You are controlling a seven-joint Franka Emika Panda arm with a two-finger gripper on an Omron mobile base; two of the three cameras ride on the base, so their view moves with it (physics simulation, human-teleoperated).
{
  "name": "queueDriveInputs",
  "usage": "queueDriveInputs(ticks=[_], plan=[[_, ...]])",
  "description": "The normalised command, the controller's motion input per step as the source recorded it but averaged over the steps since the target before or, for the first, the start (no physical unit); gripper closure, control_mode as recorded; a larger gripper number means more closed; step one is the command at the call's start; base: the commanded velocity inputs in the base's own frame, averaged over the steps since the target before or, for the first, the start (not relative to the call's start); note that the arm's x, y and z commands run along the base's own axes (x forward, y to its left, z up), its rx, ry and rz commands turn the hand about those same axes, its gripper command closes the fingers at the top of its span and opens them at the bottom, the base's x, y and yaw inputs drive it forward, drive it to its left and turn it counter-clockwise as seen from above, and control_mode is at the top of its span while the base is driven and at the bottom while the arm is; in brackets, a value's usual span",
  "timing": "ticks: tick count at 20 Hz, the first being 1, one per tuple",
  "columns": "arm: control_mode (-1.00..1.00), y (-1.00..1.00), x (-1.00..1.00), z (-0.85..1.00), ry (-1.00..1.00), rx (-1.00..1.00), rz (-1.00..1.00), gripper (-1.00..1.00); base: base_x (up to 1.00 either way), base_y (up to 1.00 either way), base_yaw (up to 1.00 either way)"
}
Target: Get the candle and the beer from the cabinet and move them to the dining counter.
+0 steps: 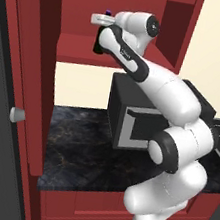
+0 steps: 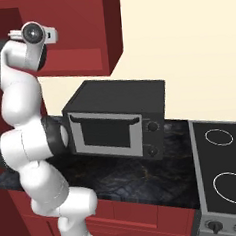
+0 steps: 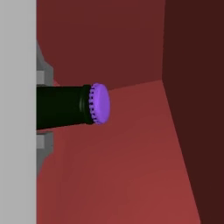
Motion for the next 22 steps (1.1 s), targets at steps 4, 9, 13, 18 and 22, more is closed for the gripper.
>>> queueDriveInputs(ticks=[4,9,13,18,22], plan=[[-1.0,-0.32,-0.74,0.0,-0.04,0.0,0.0,1.0,0.0,0.0,0.0],[-1.0,-0.08,-0.73,0.0,-0.01,0.0,0.0,1.0,0.0,0.0,0.0],[-1.0,-0.32,-0.99,-0.02,0.0,0.0,0.0,1.0,0.0,0.0,0.0],[-1.0,-0.44,-0.93,-0.1,0.01,0.0,0.0,1.0,0.0,0.0,0.0],[-1.0,-0.36,-0.84,-0.03,0.06,-0.02,0.0,1.0,0.0,0.0,0.0]])
